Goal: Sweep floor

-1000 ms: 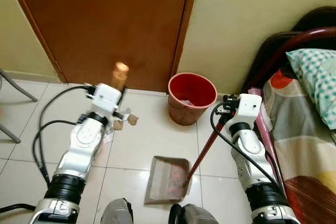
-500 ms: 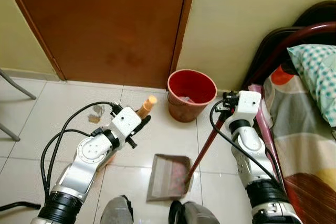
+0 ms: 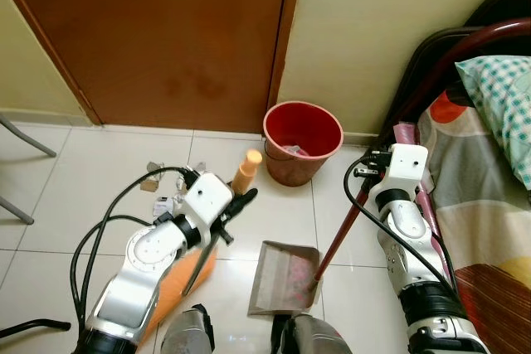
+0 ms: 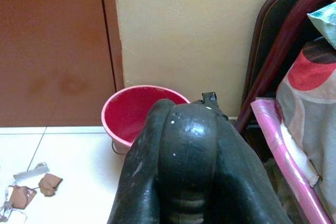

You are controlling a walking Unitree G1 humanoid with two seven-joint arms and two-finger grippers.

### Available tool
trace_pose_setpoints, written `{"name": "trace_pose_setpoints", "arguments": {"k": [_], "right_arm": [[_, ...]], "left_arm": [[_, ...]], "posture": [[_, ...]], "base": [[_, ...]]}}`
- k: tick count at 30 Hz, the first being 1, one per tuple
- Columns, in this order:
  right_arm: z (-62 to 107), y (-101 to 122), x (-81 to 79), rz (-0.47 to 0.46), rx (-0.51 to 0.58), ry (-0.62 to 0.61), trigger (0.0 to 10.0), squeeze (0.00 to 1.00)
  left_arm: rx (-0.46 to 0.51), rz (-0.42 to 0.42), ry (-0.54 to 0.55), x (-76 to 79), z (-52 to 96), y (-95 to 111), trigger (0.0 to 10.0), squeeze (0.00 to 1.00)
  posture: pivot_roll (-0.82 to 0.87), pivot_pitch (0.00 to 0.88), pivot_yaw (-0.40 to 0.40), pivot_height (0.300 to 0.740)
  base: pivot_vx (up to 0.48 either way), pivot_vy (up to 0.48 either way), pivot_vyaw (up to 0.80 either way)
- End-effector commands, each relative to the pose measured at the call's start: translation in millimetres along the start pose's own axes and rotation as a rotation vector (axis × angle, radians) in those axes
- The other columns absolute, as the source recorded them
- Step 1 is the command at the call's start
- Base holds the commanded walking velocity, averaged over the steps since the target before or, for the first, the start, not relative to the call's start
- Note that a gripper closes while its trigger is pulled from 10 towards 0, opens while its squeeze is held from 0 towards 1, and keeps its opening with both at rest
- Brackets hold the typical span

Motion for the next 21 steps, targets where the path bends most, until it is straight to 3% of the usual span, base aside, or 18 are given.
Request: {"name": "trace_pose_setpoints", "arguments": {"k": [1, 5, 12, 17, 19, 21], "right_arm": [[-4.3, 8, -2.5, -0.004, 0.035, 0.004, 10.0, 0.0], [-5.9, 10, -9.3, 0.001, 0.037, 0.035, 10.0, 0.0], [-7.7, 7, -14.5, 0.006, 0.029, 0.049, 10.0, 0.0], [-7.9, 6, -20.7, 0.005, 0.028, 0.065, 10.0, 0.0], [-8.9, 7, -23.3, 0.003, 0.032, 0.074, 10.0, 0.0], [-9.2, 8, -23.6, 0.004, 0.037, 0.077, 10.0, 0.0]], "left_arm": [[0.123, -0.041, 0.093, -16.4, -2.5, 27, 10.0, 0.0], [0.278, -0.087, 0.221, -38.0, -7.1, 66, 10.0, 0.0], [0.372, -0.116, 0.293, -57.4, -7.2, 98, 10.0, 0.0], [0.358, -0.148, 0.384, -76.7, -1.6, 92, 10.0, 0.0], [0.289, -0.202, 0.485, -88.4, 3.0, 72, 10.0, 0.0], [0.259, -0.182, 0.506, -90.1, 6.2, 60, 10.0, 0.0]], "posture": [[0.05, 0.145, -0.056, 0.74], [0.05, 0.141, -0.065, 0.74], [0.06, 0.139, -0.085, 0.74], [0.07, 0.139, -0.086, 0.74], [0.06, 0.142, -0.089, 0.74], [0.05, 0.139, -0.09, 0.74]], "base": [[0.0, 0.0, 0.0], [0.0, 0.0, 0.0], [0.0, 0.0, 0.0], [0.0, 0.0, 0.0], [0.0, 0.0, 0.0], [0.0, 0.0, 0.0]]}}
Point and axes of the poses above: a point about 5 cm out from each wrist's last joint towards the gripper, its own z axis pointing back from the gripper into the wrist, its own y axis along the axis of the wrist's last joint, x = y × z, the point moved 1 cm from there along -z, pointing out of the wrist towards the gripper, and after that the axes turned 2 degrees about -z, right-handed, at the moved point
